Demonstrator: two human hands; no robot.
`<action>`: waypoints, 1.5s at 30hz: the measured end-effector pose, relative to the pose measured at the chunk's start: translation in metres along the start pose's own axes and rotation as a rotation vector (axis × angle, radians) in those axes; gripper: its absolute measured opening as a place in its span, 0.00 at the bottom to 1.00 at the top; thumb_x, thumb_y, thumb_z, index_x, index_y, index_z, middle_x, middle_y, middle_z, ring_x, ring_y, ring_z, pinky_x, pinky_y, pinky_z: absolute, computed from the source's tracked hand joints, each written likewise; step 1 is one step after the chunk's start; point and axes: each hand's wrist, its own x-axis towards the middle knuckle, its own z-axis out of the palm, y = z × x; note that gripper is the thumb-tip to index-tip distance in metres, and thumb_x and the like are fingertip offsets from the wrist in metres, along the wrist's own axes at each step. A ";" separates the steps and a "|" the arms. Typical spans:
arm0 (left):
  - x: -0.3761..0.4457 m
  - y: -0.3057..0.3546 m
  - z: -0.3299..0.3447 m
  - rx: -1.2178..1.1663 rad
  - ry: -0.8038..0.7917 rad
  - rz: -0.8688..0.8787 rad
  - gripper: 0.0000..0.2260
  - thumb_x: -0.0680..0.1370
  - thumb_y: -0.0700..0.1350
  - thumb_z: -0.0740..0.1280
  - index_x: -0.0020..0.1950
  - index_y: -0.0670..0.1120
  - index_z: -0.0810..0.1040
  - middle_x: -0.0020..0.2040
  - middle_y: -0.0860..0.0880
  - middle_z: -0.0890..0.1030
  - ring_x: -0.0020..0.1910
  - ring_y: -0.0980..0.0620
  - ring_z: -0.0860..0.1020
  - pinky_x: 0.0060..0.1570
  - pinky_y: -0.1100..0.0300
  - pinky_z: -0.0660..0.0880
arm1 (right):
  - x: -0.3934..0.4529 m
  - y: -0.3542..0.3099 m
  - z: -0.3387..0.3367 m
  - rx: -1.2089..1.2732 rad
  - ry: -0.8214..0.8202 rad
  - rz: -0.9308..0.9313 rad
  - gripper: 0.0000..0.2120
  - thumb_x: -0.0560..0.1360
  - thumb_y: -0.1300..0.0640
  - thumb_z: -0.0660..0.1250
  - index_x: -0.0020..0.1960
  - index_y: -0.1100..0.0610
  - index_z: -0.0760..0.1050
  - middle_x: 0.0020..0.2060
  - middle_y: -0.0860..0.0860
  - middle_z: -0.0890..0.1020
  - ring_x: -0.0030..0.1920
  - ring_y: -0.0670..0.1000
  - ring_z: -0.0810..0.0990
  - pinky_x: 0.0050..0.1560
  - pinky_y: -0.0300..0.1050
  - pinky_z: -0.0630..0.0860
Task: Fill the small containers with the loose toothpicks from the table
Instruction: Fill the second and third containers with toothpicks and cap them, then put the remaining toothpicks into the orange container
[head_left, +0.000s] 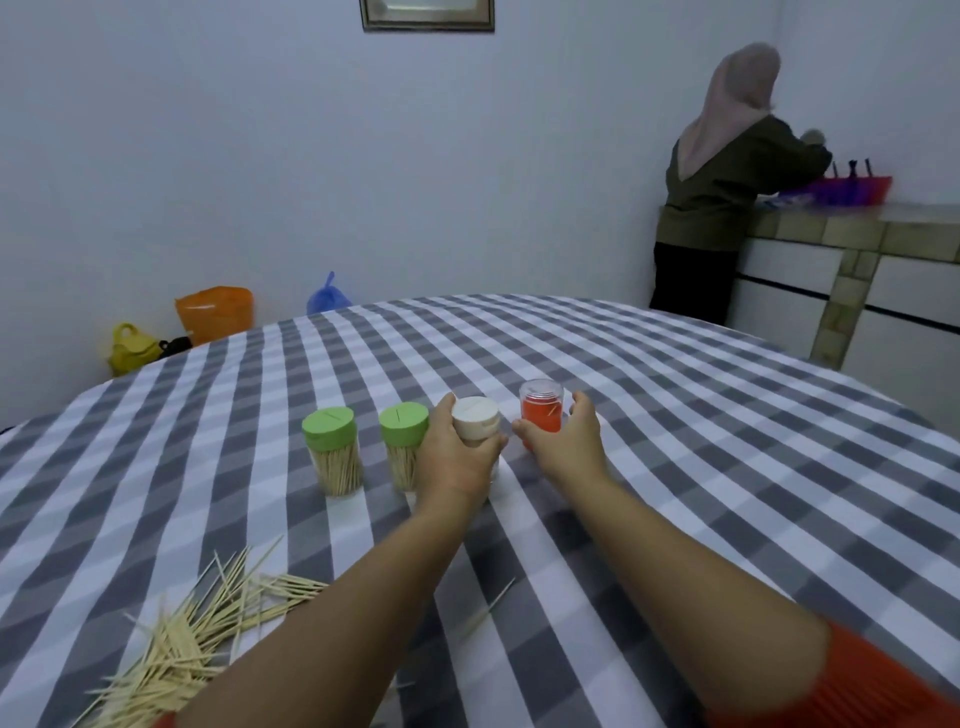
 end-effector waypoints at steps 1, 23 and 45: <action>0.001 -0.002 0.002 0.002 0.009 0.004 0.32 0.73 0.44 0.73 0.74 0.47 0.62 0.68 0.50 0.72 0.67 0.51 0.69 0.64 0.58 0.67 | 0.003 0.002 0.003 0.006 -0.010 0.007 0.42 0.71 0.52 0.73 0.75 0.52 0.52 0.70 0.53 0.66 0.67 0.54 0.69 0.60 0.48 0.71; -0.096 0.007 -0.058 0.057 -0.264 0.018 0.37 0.72 0.43 0.74 0.76 0.53 0.58 0.72 0.51 0.68 0.69 0.54 0.67 0.62 0.58 0.68 | -0.114 -0.034 -0.039 -0.062 -0.276 -0.038 0.32 0.72 0.58 0.72 0.71 0.51 0.61 0.67 0.52 0.70 0.64 0.53 0.71 0.59 0.47 0.70; -0.166 -0.039 -0.110 0.164 -0.244 0.127 0.29 0.67 0.44 0.77 0.65 0.53 0.72 0.56 0.55 0.79 0.54 0.56 0.77 0.55 0.61 0.75 | -0.215 0.000 -0.020 -0.118 -0.387 -0.232 0.25 0.66 0.47 0.76 0.59 0.47 0.71 0.51 0.42 0.78 0.51 0.43 0.78 0.53 0.41 0.78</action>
